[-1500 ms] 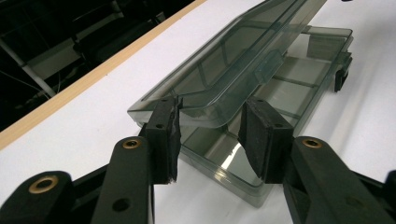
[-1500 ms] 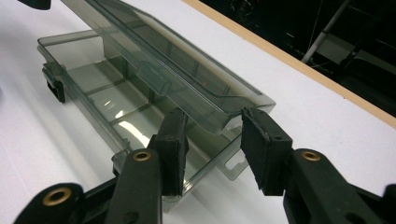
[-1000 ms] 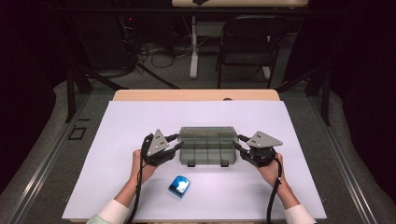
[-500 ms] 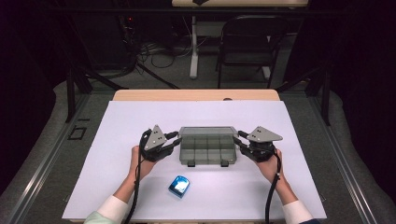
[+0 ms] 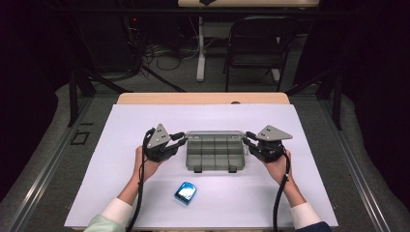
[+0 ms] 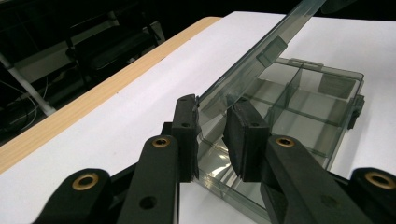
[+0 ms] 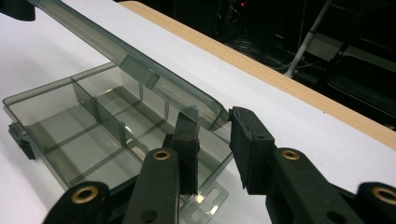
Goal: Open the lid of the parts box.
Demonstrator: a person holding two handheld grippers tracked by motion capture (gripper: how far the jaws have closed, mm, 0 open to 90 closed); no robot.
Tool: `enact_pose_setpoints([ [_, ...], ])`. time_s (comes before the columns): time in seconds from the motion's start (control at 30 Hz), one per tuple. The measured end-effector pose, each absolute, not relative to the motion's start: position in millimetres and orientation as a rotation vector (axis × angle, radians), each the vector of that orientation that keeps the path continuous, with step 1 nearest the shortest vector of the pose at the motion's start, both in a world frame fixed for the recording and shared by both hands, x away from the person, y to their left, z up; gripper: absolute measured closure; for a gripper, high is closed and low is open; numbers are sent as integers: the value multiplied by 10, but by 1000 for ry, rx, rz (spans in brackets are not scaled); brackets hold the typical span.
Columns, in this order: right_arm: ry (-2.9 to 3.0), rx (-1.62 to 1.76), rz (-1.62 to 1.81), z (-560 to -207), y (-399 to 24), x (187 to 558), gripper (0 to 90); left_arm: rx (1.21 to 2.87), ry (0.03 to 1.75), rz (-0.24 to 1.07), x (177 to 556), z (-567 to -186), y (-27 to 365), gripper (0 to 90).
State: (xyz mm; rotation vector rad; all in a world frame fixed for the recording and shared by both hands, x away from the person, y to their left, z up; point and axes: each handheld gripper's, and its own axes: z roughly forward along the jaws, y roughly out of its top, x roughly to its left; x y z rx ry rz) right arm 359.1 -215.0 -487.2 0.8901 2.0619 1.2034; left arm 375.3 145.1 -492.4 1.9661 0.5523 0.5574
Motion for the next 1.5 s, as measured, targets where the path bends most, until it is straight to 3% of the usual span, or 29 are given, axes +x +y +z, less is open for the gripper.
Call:
enact_pose_setpoints([
  [1.5,2033,1055,1152,-4749,-2082,3944,810,1956,609,570,4097,-4798,1404,801],
])
